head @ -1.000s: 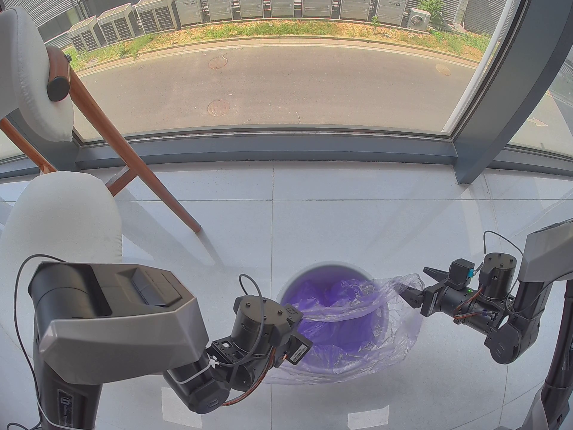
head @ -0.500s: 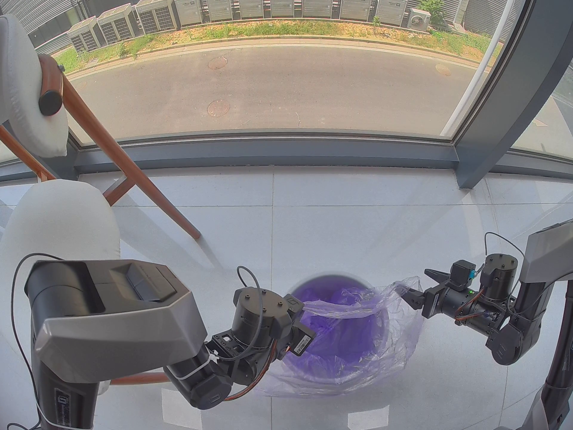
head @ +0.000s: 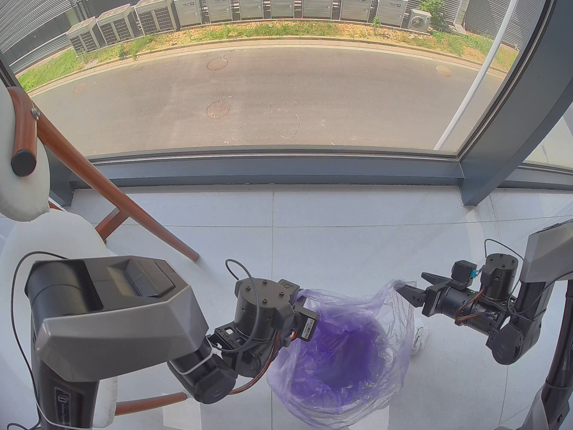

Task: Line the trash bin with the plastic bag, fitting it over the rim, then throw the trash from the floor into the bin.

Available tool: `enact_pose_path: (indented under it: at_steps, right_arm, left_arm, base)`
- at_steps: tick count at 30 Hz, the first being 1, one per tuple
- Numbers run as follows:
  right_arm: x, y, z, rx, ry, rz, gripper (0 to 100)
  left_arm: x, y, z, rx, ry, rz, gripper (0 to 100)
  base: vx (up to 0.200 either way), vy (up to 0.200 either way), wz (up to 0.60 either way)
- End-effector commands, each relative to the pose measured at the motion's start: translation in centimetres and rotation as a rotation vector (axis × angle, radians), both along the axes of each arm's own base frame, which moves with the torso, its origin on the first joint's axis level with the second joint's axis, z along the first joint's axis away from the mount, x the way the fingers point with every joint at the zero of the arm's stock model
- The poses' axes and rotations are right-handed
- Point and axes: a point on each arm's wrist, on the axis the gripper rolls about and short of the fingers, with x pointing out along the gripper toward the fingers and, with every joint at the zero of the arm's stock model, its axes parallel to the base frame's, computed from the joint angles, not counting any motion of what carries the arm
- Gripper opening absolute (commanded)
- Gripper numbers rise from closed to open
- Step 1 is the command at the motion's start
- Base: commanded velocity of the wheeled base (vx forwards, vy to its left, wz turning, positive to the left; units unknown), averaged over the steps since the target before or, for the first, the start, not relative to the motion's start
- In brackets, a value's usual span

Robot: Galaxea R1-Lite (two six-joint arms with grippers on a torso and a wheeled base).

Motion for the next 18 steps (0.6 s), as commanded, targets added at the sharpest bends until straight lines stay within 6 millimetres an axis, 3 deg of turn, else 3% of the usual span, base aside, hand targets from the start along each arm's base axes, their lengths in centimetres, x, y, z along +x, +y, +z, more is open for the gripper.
enact_pose_path:
  at_steps: [1, 8, 18]
  right_arm:
    - [0.4, 0.1, -0.7, 0.037, 0.034, 0.001, 100]
    - [1.0, 0.0, -3.0, 0.057, 0.118, -0.023, 100]
    - [1.8, -0.2, -5.4, 0.042, 0.166, -0.039, 100]
  left_arm:
    - [0.5, 1.3, -0.5, 0.021, 0.056, 0.045, 0]
    - [1.9, 3.4, -2.1, 0.045, 0.114, 0.117, 0]
    - [2.5, 3.3, -5.3, 0.024, 0.196, 0.105, 0]
  base:
    - [0.000, 0.000, 0.00]
    - [0.000, 0.000, 0.00]
    - [0.000, 0.000, 0.00]
